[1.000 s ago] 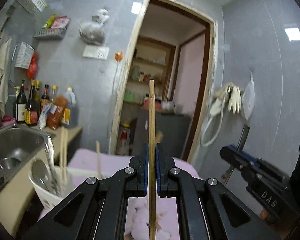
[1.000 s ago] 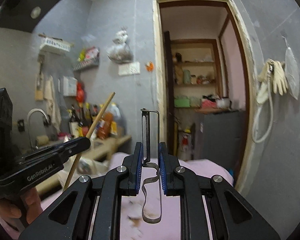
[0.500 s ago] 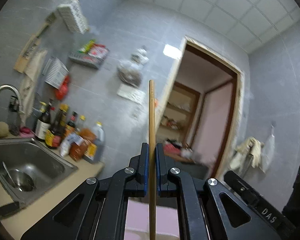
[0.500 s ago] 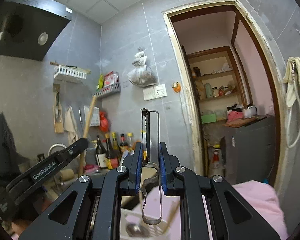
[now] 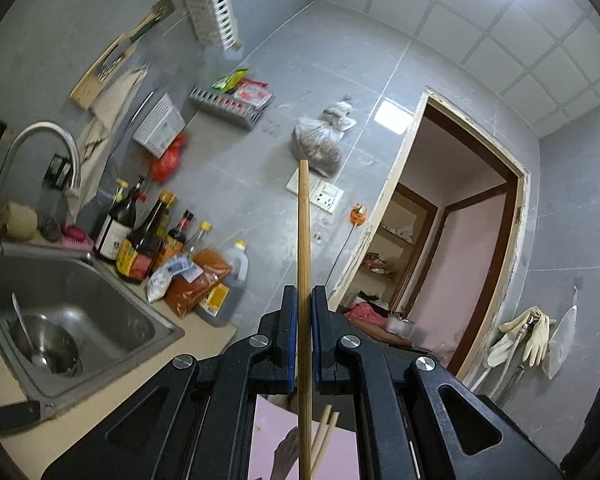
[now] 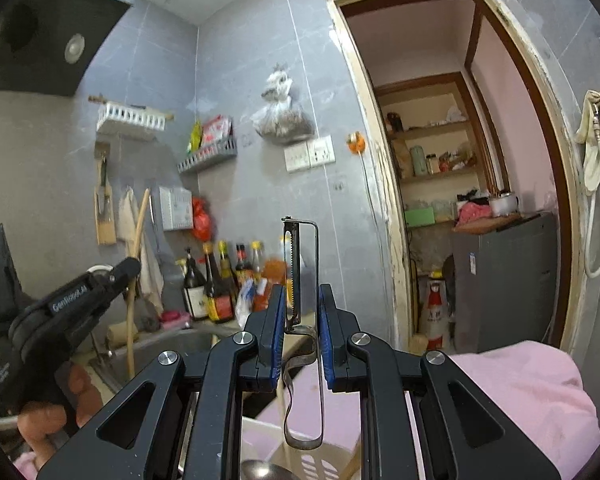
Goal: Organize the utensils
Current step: 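Lift the chopstick and peeler up over the white basket with both tools, then lower the chopstick and peeler into the basket and open both tools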
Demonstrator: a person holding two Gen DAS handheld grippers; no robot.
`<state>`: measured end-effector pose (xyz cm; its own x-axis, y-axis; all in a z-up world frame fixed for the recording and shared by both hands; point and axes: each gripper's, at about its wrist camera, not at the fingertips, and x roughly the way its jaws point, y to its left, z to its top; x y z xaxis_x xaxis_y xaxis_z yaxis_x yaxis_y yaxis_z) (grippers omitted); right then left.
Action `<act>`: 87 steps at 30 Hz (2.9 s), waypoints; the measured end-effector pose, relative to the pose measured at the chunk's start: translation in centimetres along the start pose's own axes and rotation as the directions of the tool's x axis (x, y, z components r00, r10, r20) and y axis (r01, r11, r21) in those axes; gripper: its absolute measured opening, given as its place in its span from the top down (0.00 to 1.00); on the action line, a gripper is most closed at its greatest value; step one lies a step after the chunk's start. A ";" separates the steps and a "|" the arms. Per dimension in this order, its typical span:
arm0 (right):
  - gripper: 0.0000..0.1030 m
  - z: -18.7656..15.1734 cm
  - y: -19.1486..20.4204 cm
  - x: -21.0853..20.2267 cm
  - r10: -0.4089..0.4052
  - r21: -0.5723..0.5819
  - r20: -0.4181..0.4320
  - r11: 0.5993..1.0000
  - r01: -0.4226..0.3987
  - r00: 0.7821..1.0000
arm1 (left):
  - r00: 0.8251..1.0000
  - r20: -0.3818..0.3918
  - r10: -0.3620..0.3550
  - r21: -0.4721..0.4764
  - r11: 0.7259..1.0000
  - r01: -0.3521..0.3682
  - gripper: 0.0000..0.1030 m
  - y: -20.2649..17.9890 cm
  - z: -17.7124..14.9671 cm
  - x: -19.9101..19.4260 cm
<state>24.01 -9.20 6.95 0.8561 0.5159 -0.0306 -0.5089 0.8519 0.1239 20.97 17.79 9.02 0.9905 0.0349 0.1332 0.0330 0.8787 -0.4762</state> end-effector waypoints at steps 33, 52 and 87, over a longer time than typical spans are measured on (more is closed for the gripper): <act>0.87 -3.1 -1.1 0.4 0.070 0.040 -0.024 0.997 -0.069 0.997 | 0.993 -0.001 0.116 0.136 0.984 -0.115 0.96 -2.4 -5.8 0.9; 0.86 -4.3 -0.2 1.2 0.041 -0.007 -0.074 0.999 -0.041 0.996 | 0.990 -0.093 0.105 0.219 0.972 -0.082 0.96 -2.7 -8.1 0.4; 0.76 -4.0 0.2 -0.3 0.033 -0.014 -0.060 0.999 -0.034 0.998 | 0.982 -0.170 0.087 0.209 0.977 -0.050 0.95 -2.9 -7.3 -0.9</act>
<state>23.32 -8.81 3.03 0.8318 0.5484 -0.0862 -0.5391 0.8350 0.1105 20.95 11.73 3.99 0.9979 0.0296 -0.0579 -0.0452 0.9560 -0.2900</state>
